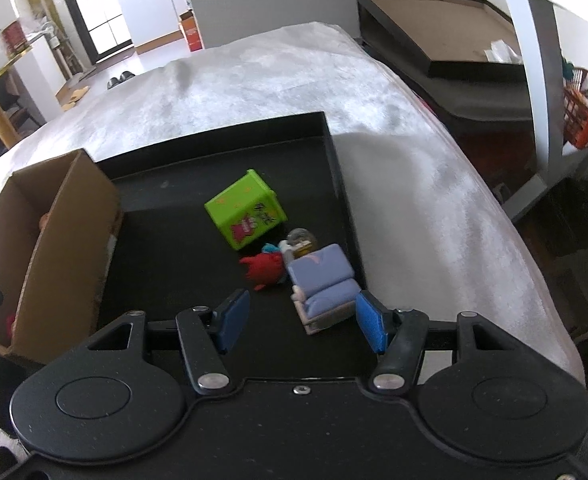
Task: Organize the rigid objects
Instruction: 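Lower the right gripper onto the lavender toy armchair and close it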
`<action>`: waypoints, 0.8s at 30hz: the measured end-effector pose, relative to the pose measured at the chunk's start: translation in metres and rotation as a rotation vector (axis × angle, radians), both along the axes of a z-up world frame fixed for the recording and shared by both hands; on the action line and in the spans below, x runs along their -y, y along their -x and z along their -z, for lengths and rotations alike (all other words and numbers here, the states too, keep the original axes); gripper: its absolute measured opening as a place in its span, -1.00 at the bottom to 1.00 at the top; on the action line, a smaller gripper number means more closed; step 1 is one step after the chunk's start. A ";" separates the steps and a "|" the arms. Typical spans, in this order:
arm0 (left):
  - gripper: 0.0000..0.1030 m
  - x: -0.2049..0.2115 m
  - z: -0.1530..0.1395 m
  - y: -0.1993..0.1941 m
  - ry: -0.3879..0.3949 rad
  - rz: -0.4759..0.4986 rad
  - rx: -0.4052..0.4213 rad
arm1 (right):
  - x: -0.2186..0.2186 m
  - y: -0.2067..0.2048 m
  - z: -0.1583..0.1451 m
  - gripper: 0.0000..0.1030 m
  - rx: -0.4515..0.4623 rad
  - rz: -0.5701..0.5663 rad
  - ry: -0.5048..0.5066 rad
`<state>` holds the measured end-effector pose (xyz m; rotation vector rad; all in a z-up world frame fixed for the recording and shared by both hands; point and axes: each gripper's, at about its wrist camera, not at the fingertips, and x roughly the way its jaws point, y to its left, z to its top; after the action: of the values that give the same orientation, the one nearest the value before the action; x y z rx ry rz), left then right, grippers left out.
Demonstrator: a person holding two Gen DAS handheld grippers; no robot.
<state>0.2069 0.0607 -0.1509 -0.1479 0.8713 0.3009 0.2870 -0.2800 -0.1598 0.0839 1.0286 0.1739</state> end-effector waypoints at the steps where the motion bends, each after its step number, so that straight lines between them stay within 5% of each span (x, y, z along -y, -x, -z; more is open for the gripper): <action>1: 0.28 0.000 0.001 -0.001 -0.002 0.001 -0.004 | 0.001 -0.002 0.002 0.12 -0.003 0.002 -0.003; 16: 0.28 -0.002 0.013 -0.012 -0.009 -0.014 -0.036 | 0.004 -0.024 0.018 -0.14 -0.032 -0.011 -0.026; 24: 0.28 -0.004 0.014 -0.014 -0.004 -0.023 -0.041 | -0.010 -0.028 0.032 -0.10 -0.069 -0.047 -0.008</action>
<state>0.2208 0.0645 -0.1647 -0.1482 0.9102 0.3280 0.3149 -0.2699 -0.1914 0.0732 1.0990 0.2187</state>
